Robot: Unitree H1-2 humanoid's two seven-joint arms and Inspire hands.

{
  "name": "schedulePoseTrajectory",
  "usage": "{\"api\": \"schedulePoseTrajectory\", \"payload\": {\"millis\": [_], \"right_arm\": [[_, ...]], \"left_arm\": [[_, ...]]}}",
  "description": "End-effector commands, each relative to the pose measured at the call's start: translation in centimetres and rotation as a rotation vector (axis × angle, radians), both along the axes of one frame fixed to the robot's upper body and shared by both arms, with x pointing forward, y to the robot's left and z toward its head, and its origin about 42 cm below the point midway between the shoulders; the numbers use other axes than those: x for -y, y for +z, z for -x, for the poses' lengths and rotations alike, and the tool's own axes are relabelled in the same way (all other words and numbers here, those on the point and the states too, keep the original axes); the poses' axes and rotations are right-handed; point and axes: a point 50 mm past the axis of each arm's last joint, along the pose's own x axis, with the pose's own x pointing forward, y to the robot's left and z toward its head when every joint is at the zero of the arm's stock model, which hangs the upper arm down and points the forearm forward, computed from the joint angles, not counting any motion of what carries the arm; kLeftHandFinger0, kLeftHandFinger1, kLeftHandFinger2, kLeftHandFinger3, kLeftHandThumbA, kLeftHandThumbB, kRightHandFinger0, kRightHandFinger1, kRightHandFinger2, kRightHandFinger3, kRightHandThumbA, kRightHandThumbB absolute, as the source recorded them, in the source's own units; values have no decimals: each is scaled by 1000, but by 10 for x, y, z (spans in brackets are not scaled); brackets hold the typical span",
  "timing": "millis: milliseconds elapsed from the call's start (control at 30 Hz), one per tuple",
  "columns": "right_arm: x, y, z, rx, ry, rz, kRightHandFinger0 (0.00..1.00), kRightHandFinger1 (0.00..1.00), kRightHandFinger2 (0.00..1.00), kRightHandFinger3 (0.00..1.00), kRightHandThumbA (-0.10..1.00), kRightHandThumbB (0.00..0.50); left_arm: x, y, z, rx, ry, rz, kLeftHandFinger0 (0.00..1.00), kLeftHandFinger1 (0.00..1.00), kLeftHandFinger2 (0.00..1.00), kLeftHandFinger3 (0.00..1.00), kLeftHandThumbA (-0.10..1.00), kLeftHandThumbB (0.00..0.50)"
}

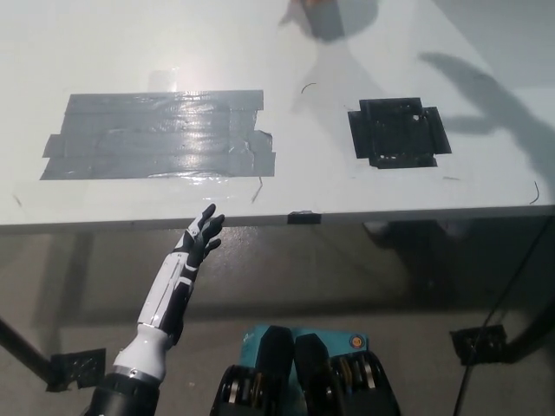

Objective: A toilet paper roll is kept on the black spot on the desk infront of the robot and the robot inserts its right thumb into the hole in the centre to grab the roll. Then it passes the roll to a person.

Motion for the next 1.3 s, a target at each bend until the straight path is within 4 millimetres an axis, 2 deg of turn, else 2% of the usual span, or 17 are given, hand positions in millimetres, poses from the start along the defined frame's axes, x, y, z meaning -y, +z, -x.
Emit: {"api": "schedulePoseTrajectory", "payload": {"millis": [0,33,100,200,267,367,400,433,633,733,833,867,1000,1033,1133,1267], "right_arm": [[29,18,256,806,269,-177,1000,1000,1000,1000,943,446],[26,-2,263,785,295,-230,1000,1000,1000,1000,897,414],[20,-40,274,715,325,-334,1000,1000,1000,1000,820,410],[13,-84,280,584,314,-442,1000,1000,1000,1000,769,396],[8,-107,279,494,300,-509,1000,1000,1000,1000,727,377],[2,-150,274,384,258,-566,1000,1000,1000,1000,757,353],[2,-156,273,374,249,-567,1000,1000,1000,1000,763,353],[1,-171,269,327,218,-581,1000,1000,1000,1000,772,369],[-3,-263,245,149,66,-599,1000,1000,1000,1000,772,281],[-5,-301,242,66,25,-640,1000,1000,1000,1000,728,274],[-6,-332,241,10,-37,-640,1000,1000,1000,1000,736,294],[-6,-340,244,-8,-48,-641,1000,1000,1000,1000,734,287],[1,-366,251,-59,-90,-622,1000,1000,1000,1000,723,286],[2,-370,253,-73,-101,-629,1000,1000,1000,1000,712,292],[11,-387,258,-103,-134,-631,1000,1000,1000,1000,724,280],[15,-400,264,-127,-159,-626,1000,1000,1000,1000,715,277]], "left_arm": [[2,30,-26,102,-23,-5,1000,1000,1000,1000,1000,200],[2,30,-29,108,-21,-7,1000,1000,1000,1000,1000,198],[2,29,-31,112,-19,-9,1000,1000,1000,1000,1000,194],[2,27,-29,95,-14,-5,1000,1000,1000,1000,1000,202],[2,23,-26,84,-15,-1,1000,1000,1000,1000,1000,197],[3,15,-17,59,-13,18,1000,1000,1000,1000,1000,203],[3,13,-16,55,-12,18,1000,1000,1000,1000,1000,204],[3,11,-13,47,-9,14,1000,1000,1000,1000,1000,201],[0,-10,12,-4,-6,30,1000,1000,1000,1000,1000,190],[-2,-19,24,-23,-7,28,1000,1000,1000,1000,1000,182],[-2,-25,32,-41,-6,28,1000,1000,1000,1000,1000,183],[-2,-28,36,-48,-4,28,1000,1000,1000,1000,1000,183],[-3,-32,45,-62,1,27,1000,1000,1000,1000,1000,204],[-3,-33,47,-66,1,26,1000,1000,1000,1000,1000,215],[-2,-36,53,-73,0,20,1000,1000,1000,1000,1000,206],[-1,-40,58,-90,0,22,1000,1000,1000,1000,1000,212]]}}
